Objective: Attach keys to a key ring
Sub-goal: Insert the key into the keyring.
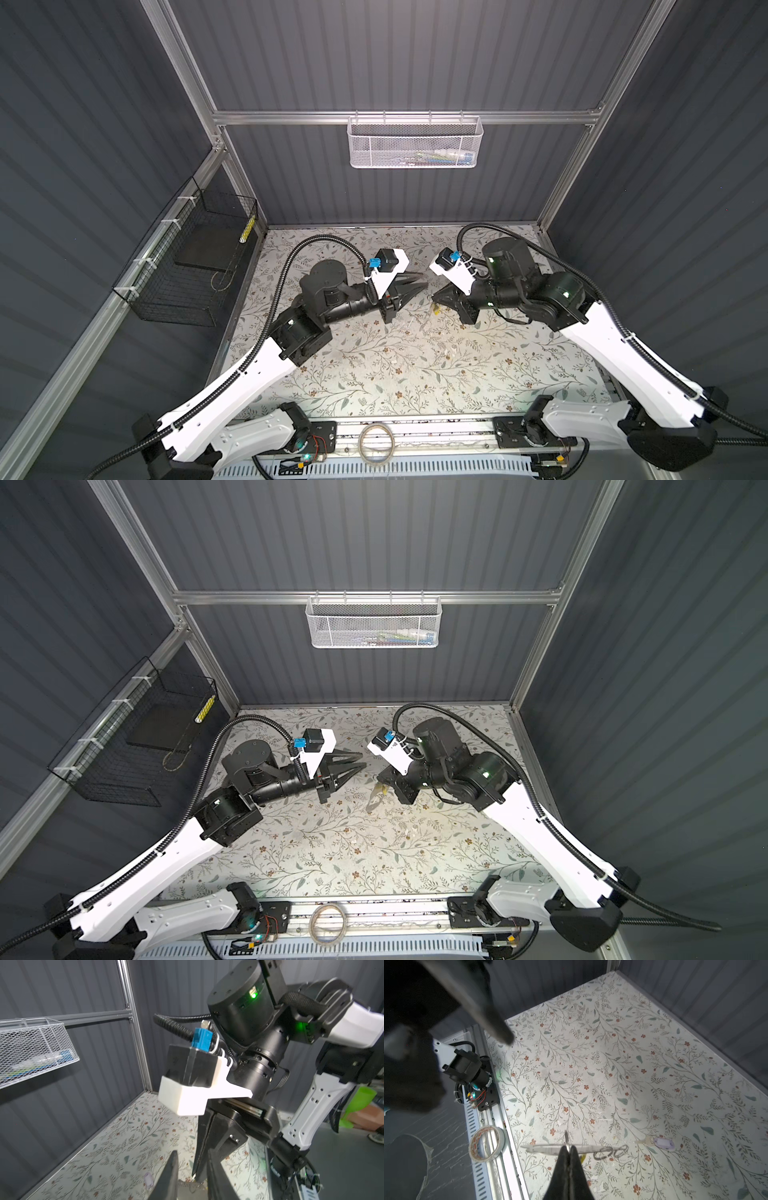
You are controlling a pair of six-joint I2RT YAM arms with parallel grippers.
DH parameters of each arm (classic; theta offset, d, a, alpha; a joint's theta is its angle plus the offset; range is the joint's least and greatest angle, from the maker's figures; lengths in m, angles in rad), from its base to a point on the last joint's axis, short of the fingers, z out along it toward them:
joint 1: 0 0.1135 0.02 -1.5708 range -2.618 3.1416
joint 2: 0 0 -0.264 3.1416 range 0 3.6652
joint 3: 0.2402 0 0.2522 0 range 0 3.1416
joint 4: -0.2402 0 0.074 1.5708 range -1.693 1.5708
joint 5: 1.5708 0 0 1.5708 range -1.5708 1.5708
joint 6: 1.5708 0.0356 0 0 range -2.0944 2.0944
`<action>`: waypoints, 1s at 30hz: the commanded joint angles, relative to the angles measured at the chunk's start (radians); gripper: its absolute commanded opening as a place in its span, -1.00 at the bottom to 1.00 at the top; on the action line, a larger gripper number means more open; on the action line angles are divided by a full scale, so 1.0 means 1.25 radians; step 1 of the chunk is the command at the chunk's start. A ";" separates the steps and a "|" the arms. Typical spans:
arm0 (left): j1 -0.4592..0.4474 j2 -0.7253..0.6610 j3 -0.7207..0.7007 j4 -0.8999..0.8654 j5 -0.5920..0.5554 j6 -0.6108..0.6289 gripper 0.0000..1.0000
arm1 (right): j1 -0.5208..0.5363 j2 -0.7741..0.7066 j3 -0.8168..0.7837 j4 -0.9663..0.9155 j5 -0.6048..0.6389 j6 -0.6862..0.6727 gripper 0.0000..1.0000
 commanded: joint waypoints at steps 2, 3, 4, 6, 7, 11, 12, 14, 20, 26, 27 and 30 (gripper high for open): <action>-0.006 0.019 0.042 -0.209 -0.023 0.133 -0.56 | -0.008 0.017 0.058 -0.067 -0.075 -0.065 -1.00; -0.006 0.016 0.043 -0.217 -0.023 0.144 -0.57 | -0.011 0.021 0.063 -0.070 -0.088 -0.071 -1.00; -0.005 0.015 0.042 -0.219 -0.021 0.151 -0.57 | -0.012 0.024 0.065 -0.070 -0.097 -0.075 -1.00; -0.006 0.009 0.033 -0.214 -0.014 0.162 -0.58 | -0.013 0.028 0.067 -0.067 -0.115 -0.082 -1.00; -0.006 0.007 0.029 -0.210 -0.012 0.164 -0.58 | -0.013 0.030 0.069 -0.067 -0.123 -0.085 -1.00; -0.005 0.010 0.026 -0.201 0.010 0.168 -0.57 | -0.013 0.027 0.067 -0.055 -0.144 -0.088 -1.00; -0.006 0.012 0.027 -0.198 0.019 0.168 -0.57 | -0.014 0.026 0.066 -0.052 -0.146 -0.089 -1.00; -0.006 0.018 0.027 -0.192 0.039 0.166 -0.57 | -0.014 0.026 0.066 -0.049 -0.151 -0.090 -1.00; -0.006 0.047 0.038 -0.202 0.089 0.153 -0.57 | -0.014 0.023 0.064 -0.040 -0.156 -0.090 -1.00; -0.005 0.050 0.038 -0.216 0.096 0.150 -0.57 | -0.015 0.013 0.057 -0.029 -0.154 -0.089 -1.00; -0.005 0.051 0.038 -0.214 0.100 0.149 -0.57 | -0.016 0.013 0.058 -0.028 -0.154 -0.089 -1.00; -0.005 0.058 0.043 -0.219 0.109 0.146 -0.57 | -0.016 0.011 0.056 -0.023 -0.154 -0.089 -1.00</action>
